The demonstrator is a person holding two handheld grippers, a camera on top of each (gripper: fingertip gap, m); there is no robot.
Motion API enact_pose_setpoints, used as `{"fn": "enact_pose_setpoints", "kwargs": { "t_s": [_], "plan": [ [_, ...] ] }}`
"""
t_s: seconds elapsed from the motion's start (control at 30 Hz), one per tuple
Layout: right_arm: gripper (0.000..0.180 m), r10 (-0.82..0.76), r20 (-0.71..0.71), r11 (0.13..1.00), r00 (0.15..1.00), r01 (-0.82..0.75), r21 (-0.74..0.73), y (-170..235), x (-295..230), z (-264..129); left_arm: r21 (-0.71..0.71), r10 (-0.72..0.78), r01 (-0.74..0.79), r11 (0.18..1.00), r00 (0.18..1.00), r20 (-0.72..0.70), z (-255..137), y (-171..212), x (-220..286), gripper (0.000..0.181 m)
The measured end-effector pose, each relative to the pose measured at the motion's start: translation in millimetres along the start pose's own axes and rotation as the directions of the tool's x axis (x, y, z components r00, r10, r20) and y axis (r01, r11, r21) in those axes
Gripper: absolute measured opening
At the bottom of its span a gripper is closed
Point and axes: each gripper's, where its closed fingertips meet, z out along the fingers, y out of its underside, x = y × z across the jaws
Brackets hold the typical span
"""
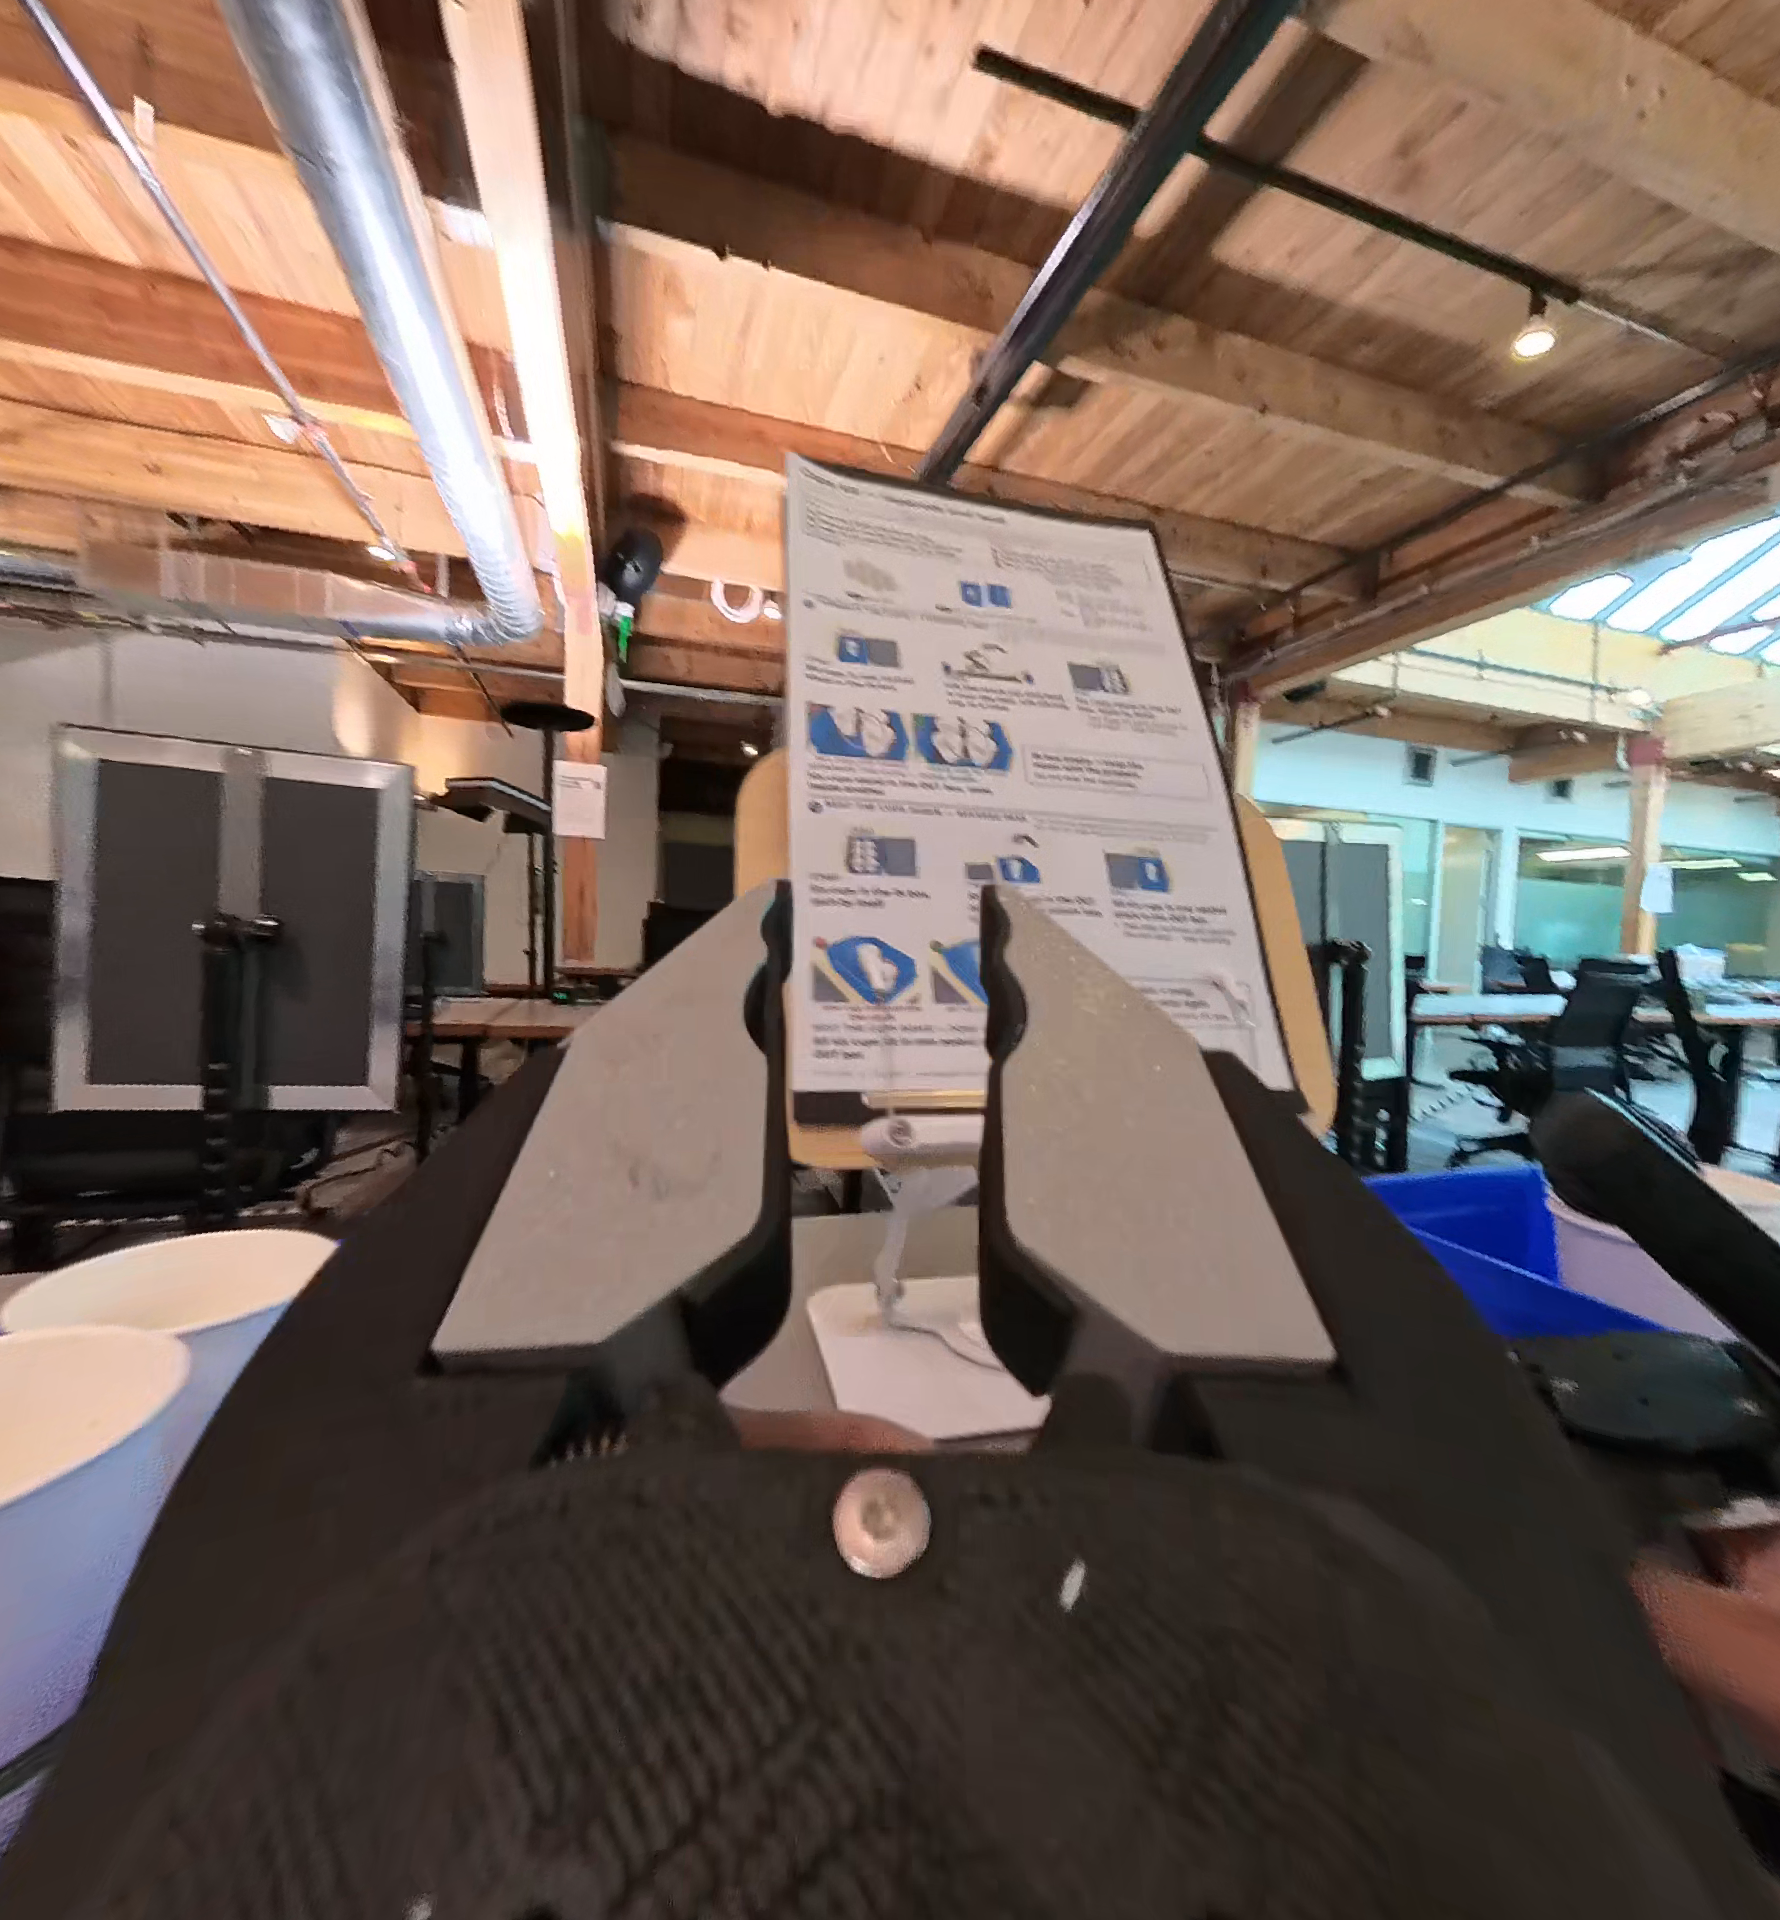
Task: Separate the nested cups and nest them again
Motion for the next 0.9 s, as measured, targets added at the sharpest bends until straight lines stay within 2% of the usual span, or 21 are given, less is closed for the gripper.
{"fn": "enact_pose_setpoints", "kwargs": {
  "t_s": [0.23,0.37,0.53,0.77,0.9],
  "plan": [
    [0.065,0.001,0.002,1.0,1.0,-0.001,-0.003,0.3,-0.1,0.4,0.05,-0.041,0.035,0.998,0.989,0.139,-11.3,-17.6,-60.0,0.034],
    [0.064,0.0,0.002,1.0,1.0,0.0,-0.003,0.4,-0.3,0.5,0.03,0.017,-0.024,0.999,0.977,0.211,-16.2,-19.0,-87.5,0.034],
    [0.064,-0.002,0.002,1.0,1.0,0.002,-0.003,0.3,-0.4,0.4,-0.039,0.051,-0.042,0.998,0.963,0.263,-18.6,-8.1,-118.9,0.035],
    [0.064,-0.004,0.003,1.0,1.0,0.004,-0.008,0.9,-0.7,1.1,-0.266,0.04,0.035,0.963,0.962,0.269,-14.6,31.8,-155.5,0.04],
    [0.064,-0.01,0.005,1.0,1.0,0.01,-0.015,1.7,-1.5,1.9,-0.358,0.008,0.093,0.929,0.963,0.269,-7.4,34.7,-175.1,0.059]
  ]
}}
